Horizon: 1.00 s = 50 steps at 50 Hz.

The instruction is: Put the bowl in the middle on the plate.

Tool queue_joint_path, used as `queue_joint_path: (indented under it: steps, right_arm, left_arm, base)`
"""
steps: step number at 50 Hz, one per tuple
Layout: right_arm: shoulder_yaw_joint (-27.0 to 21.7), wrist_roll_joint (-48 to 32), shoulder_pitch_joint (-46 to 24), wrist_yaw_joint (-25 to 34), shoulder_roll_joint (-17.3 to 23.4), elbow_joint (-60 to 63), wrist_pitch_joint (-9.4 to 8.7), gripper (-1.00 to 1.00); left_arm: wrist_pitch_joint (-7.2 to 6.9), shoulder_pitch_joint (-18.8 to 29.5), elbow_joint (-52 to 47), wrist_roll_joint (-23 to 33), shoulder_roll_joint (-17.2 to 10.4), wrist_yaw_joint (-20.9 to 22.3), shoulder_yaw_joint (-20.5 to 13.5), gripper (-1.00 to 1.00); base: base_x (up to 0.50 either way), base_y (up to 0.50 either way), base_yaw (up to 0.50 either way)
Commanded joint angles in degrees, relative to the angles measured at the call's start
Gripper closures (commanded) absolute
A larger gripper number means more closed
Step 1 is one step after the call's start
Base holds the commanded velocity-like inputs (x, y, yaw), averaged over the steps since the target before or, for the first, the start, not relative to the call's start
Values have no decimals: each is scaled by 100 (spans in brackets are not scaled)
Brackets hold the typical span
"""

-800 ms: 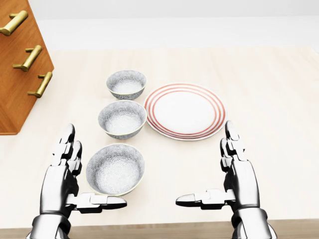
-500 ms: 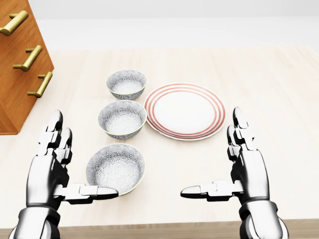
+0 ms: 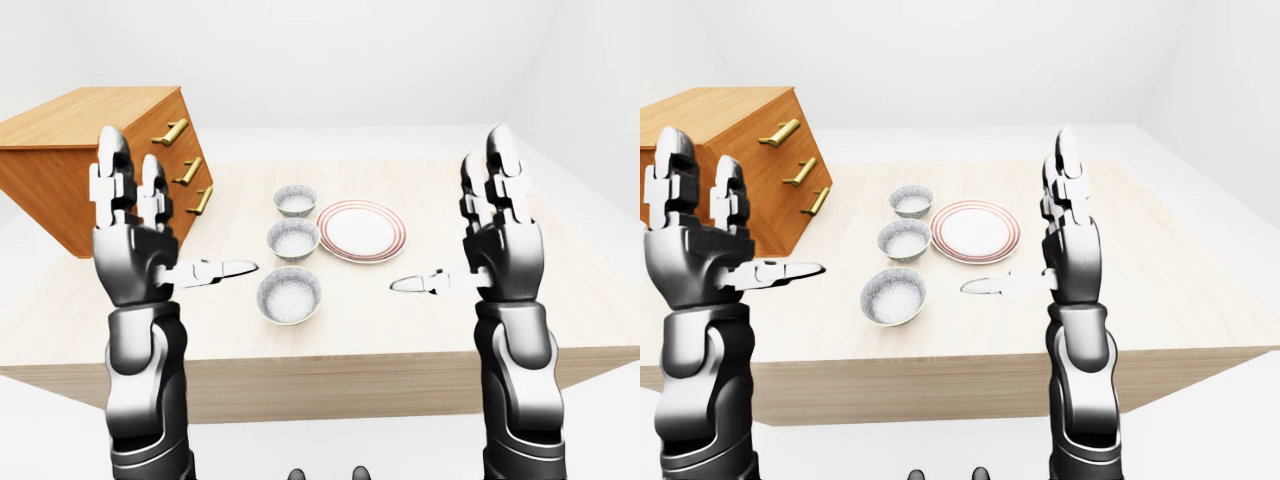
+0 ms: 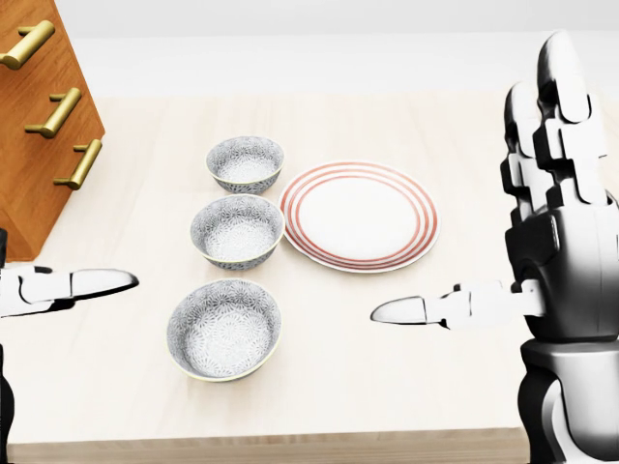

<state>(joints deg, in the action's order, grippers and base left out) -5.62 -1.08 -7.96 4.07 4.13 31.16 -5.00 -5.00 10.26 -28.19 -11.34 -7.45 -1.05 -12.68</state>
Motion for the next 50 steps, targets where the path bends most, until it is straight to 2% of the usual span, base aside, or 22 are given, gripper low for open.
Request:
queue_joint_path:
  steps: [1, 13, 25, 50]
  right_arm:
    - [-210, 45, -620, 76, 238, 915, 0, -100]
    - [-367, 22, -1384, 49, 563, 1515, 0, -100]
    - [-355, -133, -1664, 230, 760, 1697, 0, -100]
    - [-266, -479, -1690, 481, 675, 1714, 0, -100]
  left_arm:
    - [0, 501, -795, -630, -414, -400, -486, -100]
    - [0, 958, -1133, -1387, -1022, -957, -969, -100]
    - [0, 1178, -1019, -1601, -1454, -1274, -1201, -100]
    - [0, 1215, -1111, -1785, -1569, -1427, -1254, -100]
  base:
    - [0, 0, 0]
    - [0, 0, 0]
    - [4, 0, 0]
    - [49, 21, 0]
